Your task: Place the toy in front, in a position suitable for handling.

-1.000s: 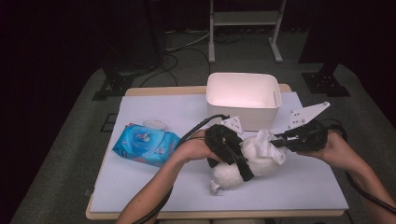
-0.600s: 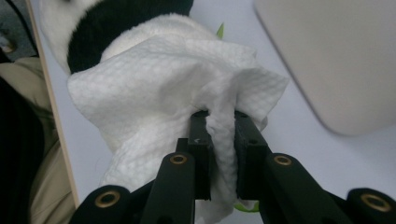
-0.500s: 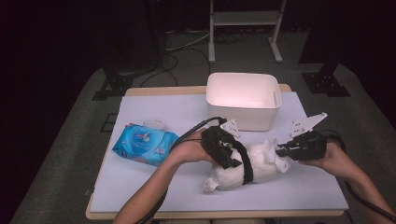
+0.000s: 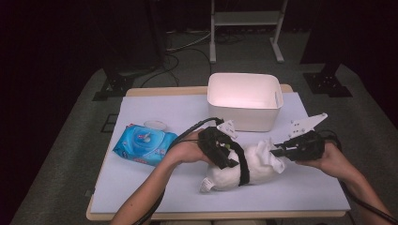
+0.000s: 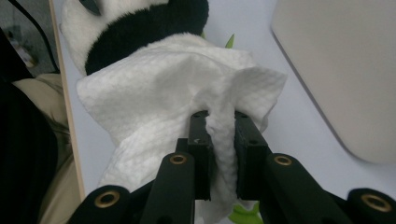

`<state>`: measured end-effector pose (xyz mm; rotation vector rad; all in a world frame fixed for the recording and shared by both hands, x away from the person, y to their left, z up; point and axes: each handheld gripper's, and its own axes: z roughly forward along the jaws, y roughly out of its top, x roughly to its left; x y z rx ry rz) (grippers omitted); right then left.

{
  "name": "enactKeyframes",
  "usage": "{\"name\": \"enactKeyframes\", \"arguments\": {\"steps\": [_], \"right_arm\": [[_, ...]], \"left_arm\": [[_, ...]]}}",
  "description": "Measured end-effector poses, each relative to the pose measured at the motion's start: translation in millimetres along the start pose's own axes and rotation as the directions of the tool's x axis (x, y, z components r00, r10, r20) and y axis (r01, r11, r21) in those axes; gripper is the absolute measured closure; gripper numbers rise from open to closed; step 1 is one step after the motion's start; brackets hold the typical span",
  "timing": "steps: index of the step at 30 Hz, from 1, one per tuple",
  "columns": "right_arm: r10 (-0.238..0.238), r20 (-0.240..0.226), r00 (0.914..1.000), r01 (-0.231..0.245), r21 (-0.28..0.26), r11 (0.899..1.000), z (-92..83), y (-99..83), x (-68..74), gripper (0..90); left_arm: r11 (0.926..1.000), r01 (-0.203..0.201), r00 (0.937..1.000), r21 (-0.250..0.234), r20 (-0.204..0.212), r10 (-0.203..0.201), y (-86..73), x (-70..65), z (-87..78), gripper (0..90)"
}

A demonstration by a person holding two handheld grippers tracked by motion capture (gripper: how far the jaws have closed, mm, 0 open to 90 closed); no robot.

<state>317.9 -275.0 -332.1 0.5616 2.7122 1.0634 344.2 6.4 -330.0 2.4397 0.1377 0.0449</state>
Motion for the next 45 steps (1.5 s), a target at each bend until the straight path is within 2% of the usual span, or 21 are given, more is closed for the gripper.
{"name": "enactKeyframes", "arguments": {"steps": [7,8,12,16,24,28,34,37,42,45], "right_arm": [[-0.047,-0.020,0.9987,0.047,0.003,0.999,5.5,19.8,4.8,78.6],[-0.074,-0.021,0.9970,0.074,0.019,0.997,11.4,27.6,8.2,78.6],[-0.083,-0.026,0.9962,0.083,0.034,0.996,17.3,33.7,8.0,78.6],[-0.064,-0.021,0.9977,0.065,0.044,0.997,18.5,29.1,4.5,78.6],[-0.038,-0.017,0.9991,0.038,0.027,0.999,16.9,20.5,-0.3,78.5],[-0.019,-0.019,0.9996,0.019,0.022,1.000,15.8,17.0,-2.2,78.6],[-0.020,-0.018,0.9996,0.021,0.022,1.000,13.8,12.2,0.0,78.7],[-0.006,-0.018,0.9998,0.007,0.021,1.000,11.8,8.0,1.9,78.8],[0.002,-0.024,0.9997,-0.002,0.018,1.000,10.7,4.1,3.2,78.9],[0.003,-0.016,0.9999,-0.003,0.013,1.000,10.4,3.0,4.3,79.1]], "left_arm": [[1.0000,-0.003,1.0000,0.004,0.003,0.003,1.7,-0.1,0.4,20.4],[0.9999,-0.004,1.0000,0.013,0.004,0.004,2.7,-0.6,0.3,20.0],[0.9999,0.004,1.0000,0.014,-0.001,-0.004,2.3,-1.3,-1.6,19.4],[1.0000,0.008,1.0000,-0.005,0.005,-0.008,1.5,-2.1,-5.1,18.6],[0.9998,0.009,0.9999,0.019,0.007,-0.009,-1.8,-5.3,-9.2,15.6],[0.9999,-0.001,0.9999,0.011,0.016,0.001,-5.8,-6.4,-9.2,15.7],[1.0000,0.006,1.0000,-0.007,0.001,-0.006,-6.5,-0.9,-7.1,17.0],[0.9997,0.014,0.9999,-0.020,-0.005,-0.014,-4.5,2.6,-6.6,18.5],[0.9999,0.007,0.9994,-0.010,-0.034,-0.007,-0.7,7.0,-6.4,18.5],[0.9998,0.016,0.9990,-0.009,-0.041,-0.017,0.7,9.4,-6.3,18.4]]}}
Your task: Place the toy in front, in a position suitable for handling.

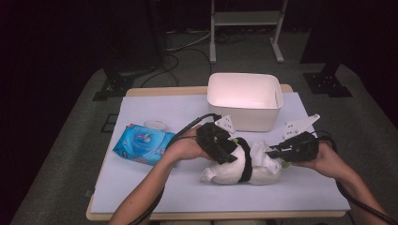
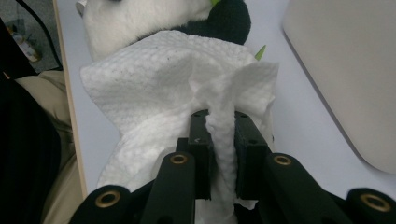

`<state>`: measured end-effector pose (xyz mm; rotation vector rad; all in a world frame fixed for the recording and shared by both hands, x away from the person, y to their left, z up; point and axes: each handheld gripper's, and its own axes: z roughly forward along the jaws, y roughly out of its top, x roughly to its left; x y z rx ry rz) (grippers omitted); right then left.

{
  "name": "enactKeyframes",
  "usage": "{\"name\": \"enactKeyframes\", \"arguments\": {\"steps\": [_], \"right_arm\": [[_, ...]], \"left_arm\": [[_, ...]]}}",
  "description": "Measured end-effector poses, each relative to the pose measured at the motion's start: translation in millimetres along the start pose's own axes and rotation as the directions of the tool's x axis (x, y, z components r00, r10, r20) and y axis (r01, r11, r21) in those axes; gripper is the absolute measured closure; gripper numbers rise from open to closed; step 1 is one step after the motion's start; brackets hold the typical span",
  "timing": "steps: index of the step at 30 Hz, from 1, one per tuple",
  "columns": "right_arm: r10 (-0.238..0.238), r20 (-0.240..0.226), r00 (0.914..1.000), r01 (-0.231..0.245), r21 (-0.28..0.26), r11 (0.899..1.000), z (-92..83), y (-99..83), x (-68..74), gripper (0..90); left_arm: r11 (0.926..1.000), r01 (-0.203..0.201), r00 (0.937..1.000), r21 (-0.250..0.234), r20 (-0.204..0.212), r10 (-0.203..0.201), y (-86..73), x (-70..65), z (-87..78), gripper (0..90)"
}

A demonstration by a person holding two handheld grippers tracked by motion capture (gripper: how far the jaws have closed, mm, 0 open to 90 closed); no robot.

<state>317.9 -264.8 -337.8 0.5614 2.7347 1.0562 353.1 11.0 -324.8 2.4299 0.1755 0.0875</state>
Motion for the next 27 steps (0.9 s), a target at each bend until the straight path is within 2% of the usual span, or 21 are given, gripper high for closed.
{"name": "enactKeyframes", "arguments": {"steps": [4,5,7,8,11,13,14,16,18,21,27], "right_arm": [[-0.006,-0.008,1.0000,0.006,-0.001,1.000,-0.3,1.2,0.3,78.9],[-0.026,-0.008,0.9996,0.026,-0.004,1.000,-0.3,4.8,0.8,78.8],[-0.032,-0.005,0.9995,0.032,-0.001,1.000,-0.4,7.7,2.1,78.8],[-0.063,-0.001,0.9980,0.063,0.007,0.998,1.3,14.3,4.6,78.8],[-0.067,-0.005,0.9977,0.067,0.008,0.998,3.3,20.4,5.6,78.8],[-0.083,-0.010,0.9965,0.083,0.008,0.997,6.3,27.4,6.8,78.8],[-0.106,-0.010,0.9944,0.106,0.018,0.994,10.6,33.8,8.1,78.8],[-0.105,-0.018,0.9943,0.106,0.015,0.994,12.7,37.3,9.1,78.7],[-0.125,-0.029,0.9918,0.125,0.019,0.992,18.3,43.8,10.7,78.6],[-0.142,-0.034,0.9893,0.143,0.048,0.989,29.0,48.6,13.8,78.6],[-0.125,-0.034,0.9915,0.127,0.058,0.990,26.3,44.9,10.6,78.5]], "left_arm": [[0.9999,-0.010,0.9997,0.013,0.023,0.009,-2.0,-2.6,0.9,18.5],[0.9999,-0.009,0.9995,0.014,0.032,0.009,-2.8,-3.3,1.6,18.6],[0.9998,-0.010,0.9989,0.017,0.046,0.009,-5.0,-5.4,3.2,18.9],[0.9999,-0.009,0.9990,0.011,0.045,0.008,-6.1,-6.2,3.5,18.7],[0.9999,-0.009,0.9989,0.009,0.045,0.009,-7.4,-7.3,2.5,18.8],[0.9999,-0.012,0.9989,0.006,0.046,0.011,-7.7,-8.0,2.2,18.7],[0.9999,-0.010,0.9989,0.006,0.046,0.010,-7.8,-8.2,2.2,18.7],[0.9999,-0.014,0.9987,0.003,0.048,0.014,-8.2,-8.7,1.7,18.6],[1.0000,-0.009,0.9987,0.003,0.051,0.009,-8.5,-8.9,1.0,18.1],[1.0000,-0.009,0.9991,0.001,0.042,0.009,-9.8,-11.4,-1.8,16.6],[0.9998,-0.012,0.9998,-0.019,0.017,0.013,-10.9,-11.8,-13.9,15.4]]}}
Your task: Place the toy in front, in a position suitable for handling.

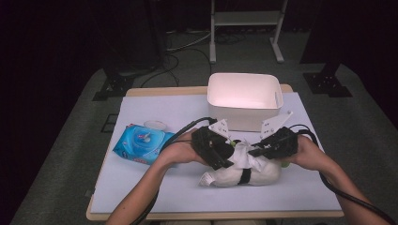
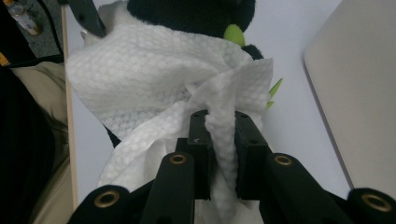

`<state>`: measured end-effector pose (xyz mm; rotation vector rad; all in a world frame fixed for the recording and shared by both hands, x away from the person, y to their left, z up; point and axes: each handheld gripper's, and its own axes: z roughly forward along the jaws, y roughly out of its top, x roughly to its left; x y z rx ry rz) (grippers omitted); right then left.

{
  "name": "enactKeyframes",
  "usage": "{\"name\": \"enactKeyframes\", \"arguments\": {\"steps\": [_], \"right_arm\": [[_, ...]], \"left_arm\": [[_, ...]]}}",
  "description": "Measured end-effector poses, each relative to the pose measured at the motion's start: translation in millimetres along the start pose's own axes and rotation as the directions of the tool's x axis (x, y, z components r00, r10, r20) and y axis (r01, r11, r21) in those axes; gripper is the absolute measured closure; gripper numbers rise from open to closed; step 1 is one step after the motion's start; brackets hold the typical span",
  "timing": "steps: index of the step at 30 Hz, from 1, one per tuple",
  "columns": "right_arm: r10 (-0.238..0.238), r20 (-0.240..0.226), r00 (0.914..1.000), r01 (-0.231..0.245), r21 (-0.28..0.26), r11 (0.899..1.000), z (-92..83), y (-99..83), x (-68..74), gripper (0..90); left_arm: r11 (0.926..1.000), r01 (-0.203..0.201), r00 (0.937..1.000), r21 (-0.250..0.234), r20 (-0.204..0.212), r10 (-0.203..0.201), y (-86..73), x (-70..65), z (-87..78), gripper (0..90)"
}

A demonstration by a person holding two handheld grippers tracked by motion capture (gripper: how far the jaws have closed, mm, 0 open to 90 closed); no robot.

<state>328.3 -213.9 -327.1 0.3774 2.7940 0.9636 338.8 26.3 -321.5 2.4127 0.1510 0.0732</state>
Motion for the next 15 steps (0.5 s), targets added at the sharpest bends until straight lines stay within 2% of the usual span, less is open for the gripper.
{"name": "enactKeyframes", "arguments": {"steps": [3,8,12,13,15], "right_arm": [[0.010,-0.003,0.9999,-0.010,-0.007,1.000,-1.2,-2.7,0.1,78.5],[0.000,-0.017,0.9999,0.000,-0.016,1.000,0.2,1.2,2.7,78.4],[-0.028,-0.042,0.9987,0.028,-0.004,1.000,6.9,10.7,5.4,78.4],[-0.047,-0.051,0.9976,0.047,-0.001,0.999,13.9,18.3,7.6,78.4],[-0.050,-0.055,0.9972,0.050,-0.004,0.999,15.4,21.0,8.2,78.3]], "left_arm": [[0.9999,0.002,0.9999,0.011,-0.010,-0.002,-2.2,0.6,-3.6,15.5],[0.9997,0.008,1.0000,0.023,0.003,-0.008,-8.0,0.3,1.0,16.2],[0.9999,0.015,0.9996,-0.003,0.025,-0.015,-10.5,-1.1,4.0,16.5],[0.9998,0.019,0.9995,0.001,0.027,-0.019,-10.8,-1.7,5.0,16.4],[0.9999,0.011,0.9994,0.006,0.034,-0.011,-11.9,-2.2,5.2,16.4]]}}
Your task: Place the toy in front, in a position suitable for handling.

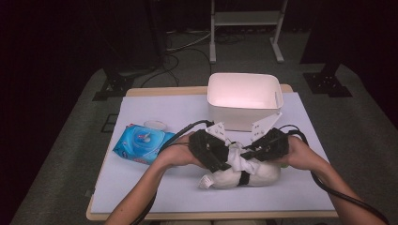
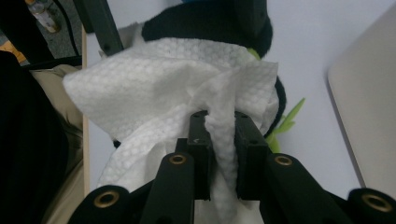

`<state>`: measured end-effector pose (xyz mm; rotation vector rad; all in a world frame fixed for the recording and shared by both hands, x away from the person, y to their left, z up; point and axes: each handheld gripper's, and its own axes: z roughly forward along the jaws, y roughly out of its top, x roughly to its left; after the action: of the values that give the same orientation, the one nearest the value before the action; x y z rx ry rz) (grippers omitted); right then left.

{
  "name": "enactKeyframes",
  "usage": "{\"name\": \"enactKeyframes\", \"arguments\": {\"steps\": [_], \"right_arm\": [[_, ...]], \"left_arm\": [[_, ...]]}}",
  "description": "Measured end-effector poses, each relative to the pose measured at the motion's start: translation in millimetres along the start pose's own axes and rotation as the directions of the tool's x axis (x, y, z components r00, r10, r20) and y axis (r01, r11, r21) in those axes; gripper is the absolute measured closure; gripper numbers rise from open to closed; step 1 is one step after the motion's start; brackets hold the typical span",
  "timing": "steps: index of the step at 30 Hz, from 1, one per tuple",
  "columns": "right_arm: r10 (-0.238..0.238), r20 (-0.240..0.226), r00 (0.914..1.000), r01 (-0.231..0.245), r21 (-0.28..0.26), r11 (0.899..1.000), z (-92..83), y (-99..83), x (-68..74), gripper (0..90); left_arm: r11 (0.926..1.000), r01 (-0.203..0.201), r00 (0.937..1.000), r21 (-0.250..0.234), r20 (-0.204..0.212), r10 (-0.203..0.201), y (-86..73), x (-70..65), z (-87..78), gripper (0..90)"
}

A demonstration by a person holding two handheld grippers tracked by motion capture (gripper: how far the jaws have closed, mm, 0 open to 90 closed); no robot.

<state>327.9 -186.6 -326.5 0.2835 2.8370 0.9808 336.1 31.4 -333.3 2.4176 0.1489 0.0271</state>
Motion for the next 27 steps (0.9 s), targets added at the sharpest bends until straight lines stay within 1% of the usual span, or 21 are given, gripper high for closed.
{"name": "enactKeyframes", "arguments": {"steps": [2,5,7,8,10,11,13,16,19,22,25,27], "right_arm": [[-0.006,-0.011,0.9999,0.006,-0.017,1.000,2.3,6.9,0.2,78.4],[-0.031,-0.019,0.9993,0.030,-0.023,0.999,8.2,21.2,1.6,78.3],[-0.029,-0.020,0.9994,0.028,-0.024,0.999,9.4,24.5,2.1,78.3],[-0.040,-0.025,0.9989,0.039,-0.032,0.999,11.9,30.8,1.5,78.4],[-0.047,-0.025,0.9986,0.046,-0.035,0.998,12.2,32.3,1.4,78.4],[-0.053,-0.025,0.9983,0.052,-0.027,0.998,12.8,33.9,2.2,78.4],[-0.047,-0.026,0.9986,0.046,-0.023,0.999,12.1,33.2,2.4,78.4],[-0.044,-0.014,0.9989,0.044,0.003,0.999,7.6,26.1,1.3,78.4],[-0.037,0.000,0.9993,0.037,0.035,0.999,-0.6,16.0,1.3,78.3],[-0.030,0.028,0.9992,0.028,0.066,0.997,-11.3,6.2,1.0,78.0],[0.012,0.055,0.9984,-0.014,0.044,0.999,-28.8,-8.7,-3.9,78.0],[0.036,0.070,0.9969,-0.039,0.034,0.999,-36.6,-16.5,-6.5,78.0]], "left_arm": [[0.9998,0.012,0.9999,-0.016,0.006,-0.012,-1.7,0.2,-0.2,16.3],[0.9994,0.025,0.9996,-0.022,0.015,-0.025,-2.3,0.5,-0.3,16.3],[0.9994,0.028,0.9995,-0.020,0.015,-0.028,-1.6,0.2,-0.2,16.2],[0.9995,0.024,0.9996,-0.020,0.016,-0.024,-1.4,0.1,-0.2,16.2],[0.9997,0.018,0.9997,-0.018,0.016,-0.018,-1.8,-0.1,-0.3,16.3],[0.9998,0.013,0.9998,-0.013,0.016,-0.013,-2.2,-0.2,-0.7,16.4],[0.9999,0.009,0.9999,-0.012,0.013,-0.009,-2.9,-0.6,-1.2,16.6],[0.9998,0.009,0.9999,-0.016,0.010,-0.009,-3.8,-1.5,-0.8,16.6],[0.9999,0.011,0.9999,-0.012,0.009,-0.010,-3.9,-1.5,-1.1,16.6],[0.9999,0.010,0.9998,-0.003,0.014,-0.010,-3.6,-1.2,-1.6,16.6],[0.9999,0.014,0.9998,0.003,0.017,-0.014,-2.2,-0.6,-0.9,16.6],[0.9999,0.014,0.9997,0.007,0.020,-0.014,-1.3,-0.3,-0.9,16.6]]}}
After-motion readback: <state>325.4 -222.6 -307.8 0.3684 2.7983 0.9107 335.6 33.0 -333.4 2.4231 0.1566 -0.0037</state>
